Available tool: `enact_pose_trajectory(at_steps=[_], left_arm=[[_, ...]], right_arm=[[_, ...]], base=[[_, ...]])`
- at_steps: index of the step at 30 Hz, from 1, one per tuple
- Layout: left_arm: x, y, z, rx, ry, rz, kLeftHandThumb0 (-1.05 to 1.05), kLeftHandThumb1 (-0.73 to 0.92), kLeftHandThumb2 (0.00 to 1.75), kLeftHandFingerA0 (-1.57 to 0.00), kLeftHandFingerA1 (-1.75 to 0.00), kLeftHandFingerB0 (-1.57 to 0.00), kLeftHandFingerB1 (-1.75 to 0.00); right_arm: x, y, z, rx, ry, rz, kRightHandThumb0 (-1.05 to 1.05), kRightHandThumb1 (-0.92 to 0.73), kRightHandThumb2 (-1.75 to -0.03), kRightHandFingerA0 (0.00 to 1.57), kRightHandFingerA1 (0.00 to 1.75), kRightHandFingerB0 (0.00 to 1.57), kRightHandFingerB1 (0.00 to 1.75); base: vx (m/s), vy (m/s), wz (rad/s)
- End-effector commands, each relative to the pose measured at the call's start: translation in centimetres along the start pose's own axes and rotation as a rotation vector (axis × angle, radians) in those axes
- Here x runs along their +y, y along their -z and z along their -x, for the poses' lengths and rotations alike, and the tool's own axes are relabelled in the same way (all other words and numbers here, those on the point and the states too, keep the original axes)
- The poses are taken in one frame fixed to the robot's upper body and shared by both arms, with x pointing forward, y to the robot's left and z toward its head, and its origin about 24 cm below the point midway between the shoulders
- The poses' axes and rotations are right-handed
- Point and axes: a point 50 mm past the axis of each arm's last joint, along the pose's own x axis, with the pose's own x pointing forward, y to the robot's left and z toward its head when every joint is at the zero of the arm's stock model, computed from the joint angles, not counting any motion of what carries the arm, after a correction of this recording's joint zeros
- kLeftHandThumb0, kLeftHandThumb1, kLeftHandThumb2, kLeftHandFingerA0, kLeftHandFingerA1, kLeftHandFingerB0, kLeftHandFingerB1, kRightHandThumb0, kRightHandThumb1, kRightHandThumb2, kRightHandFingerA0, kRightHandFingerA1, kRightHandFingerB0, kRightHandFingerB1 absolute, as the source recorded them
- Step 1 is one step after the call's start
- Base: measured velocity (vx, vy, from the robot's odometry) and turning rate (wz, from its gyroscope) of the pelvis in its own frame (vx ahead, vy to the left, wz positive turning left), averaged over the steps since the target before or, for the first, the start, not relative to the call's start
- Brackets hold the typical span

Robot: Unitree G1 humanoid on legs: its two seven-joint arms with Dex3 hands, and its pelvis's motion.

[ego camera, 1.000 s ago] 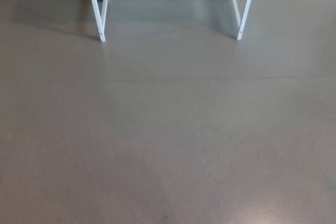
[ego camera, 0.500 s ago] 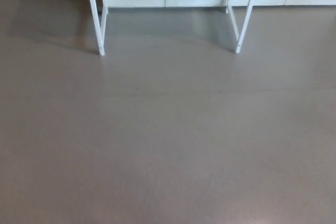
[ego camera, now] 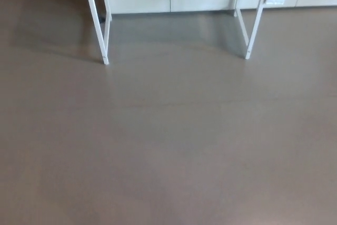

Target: The robot walk towards a table in front and uses its left hand to pickup a tennis ball on the left side and put it in a container on the right hand side

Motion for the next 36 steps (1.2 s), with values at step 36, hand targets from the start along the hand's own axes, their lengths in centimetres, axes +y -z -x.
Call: enact_pose_trajectory(at_steps=[36], left_arm=[[0.3, -1.9, -3.1, 0.01, -0.041, 0.016, -0.09, 0.55, 0.56, -0.43, -0.43, -0.31, -0.33]], right_arm=[[-0.6, 1.4, 0.2, 0.021, 0.03, -0.014, -0.16, -0.49, -0.54, 0.61, 0.51, 0.44, 0.42]], base=[[0.29, 0.017, 0.05]])
